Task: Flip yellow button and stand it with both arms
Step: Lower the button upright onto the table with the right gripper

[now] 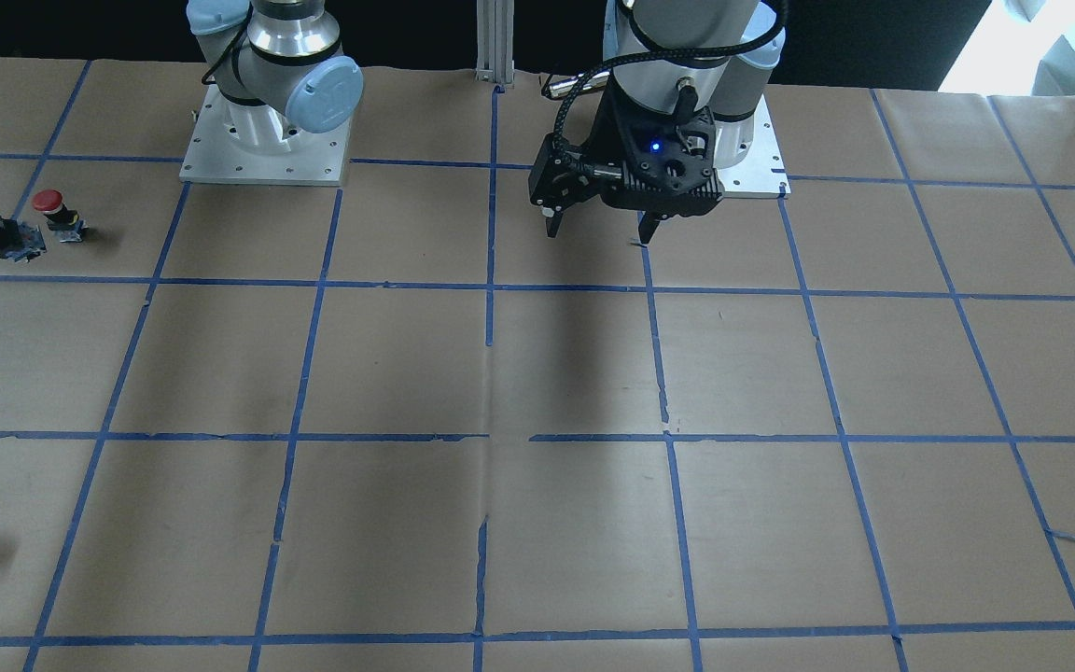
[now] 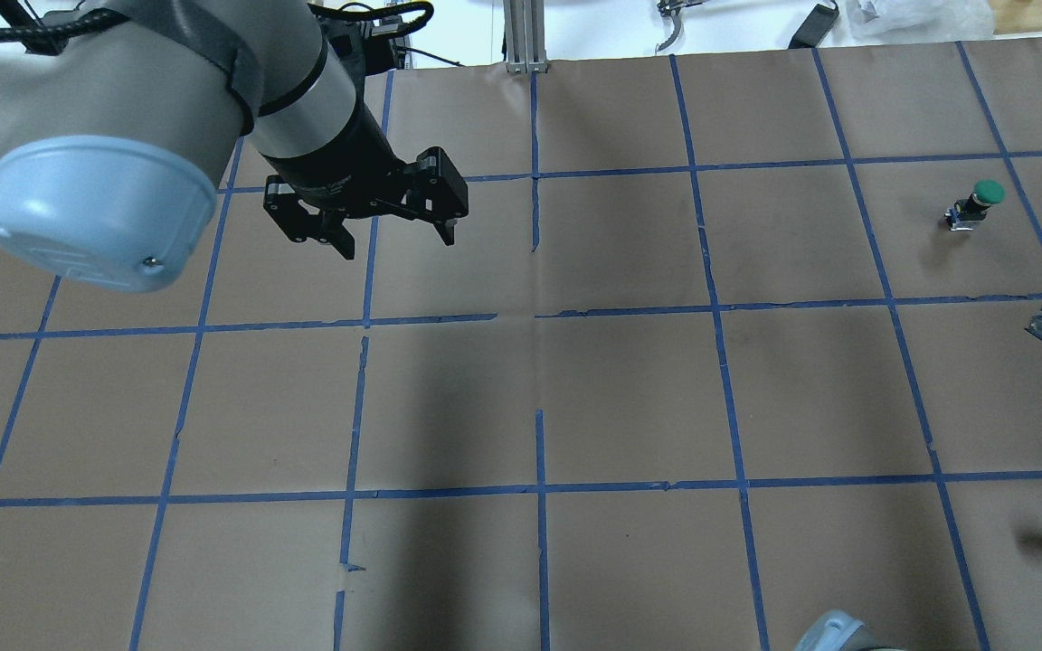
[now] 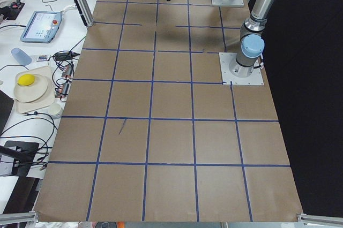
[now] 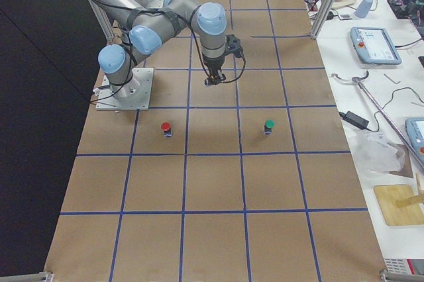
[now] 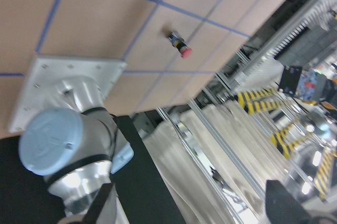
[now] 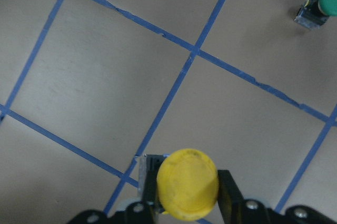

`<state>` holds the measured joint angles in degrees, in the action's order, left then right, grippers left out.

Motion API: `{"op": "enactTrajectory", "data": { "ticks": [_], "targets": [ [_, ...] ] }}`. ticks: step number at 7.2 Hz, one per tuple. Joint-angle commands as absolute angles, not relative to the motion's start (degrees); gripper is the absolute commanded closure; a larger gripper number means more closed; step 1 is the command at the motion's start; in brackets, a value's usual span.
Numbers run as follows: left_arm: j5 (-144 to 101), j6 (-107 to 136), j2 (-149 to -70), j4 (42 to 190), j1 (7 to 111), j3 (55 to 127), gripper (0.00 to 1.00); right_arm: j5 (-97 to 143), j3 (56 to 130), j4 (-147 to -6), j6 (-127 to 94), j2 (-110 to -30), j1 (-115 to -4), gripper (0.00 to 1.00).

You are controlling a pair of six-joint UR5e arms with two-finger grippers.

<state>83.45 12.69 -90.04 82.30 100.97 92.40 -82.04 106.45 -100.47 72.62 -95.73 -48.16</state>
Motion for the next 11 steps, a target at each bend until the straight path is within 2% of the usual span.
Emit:
{"op": "enactTrajectory", "data": {
  "ticks": [1, 4, 7, 11],
  "targets": [
    [83.8, 8.2, -86.9, 81.2, 99.2, 95.1, 0.0, -82.1, 110.3, -108.2, 89.3, -95.7, -46.3, 0.84],
    [84.2, -0.3, -84.2, 85.7, 90.8, 95.3, 0.0, -76.5, 112.8, -109.1, 102.8, -95.1, -41.7, 0.84],
    [90.5, 1.0, -84.5, 86.8, 91.5, 94.5, 0.0, -76.0, 113.1, -116.4, 116.8, -89.2, -41.0, 0.84],
    [89.9, 1.1, -84.1, 86.4, 91.5, 95.1, 0.0, -70.8, 113.1, -116.5, 128.0, -81.3, -35.7, 0.84]
  ]
}}
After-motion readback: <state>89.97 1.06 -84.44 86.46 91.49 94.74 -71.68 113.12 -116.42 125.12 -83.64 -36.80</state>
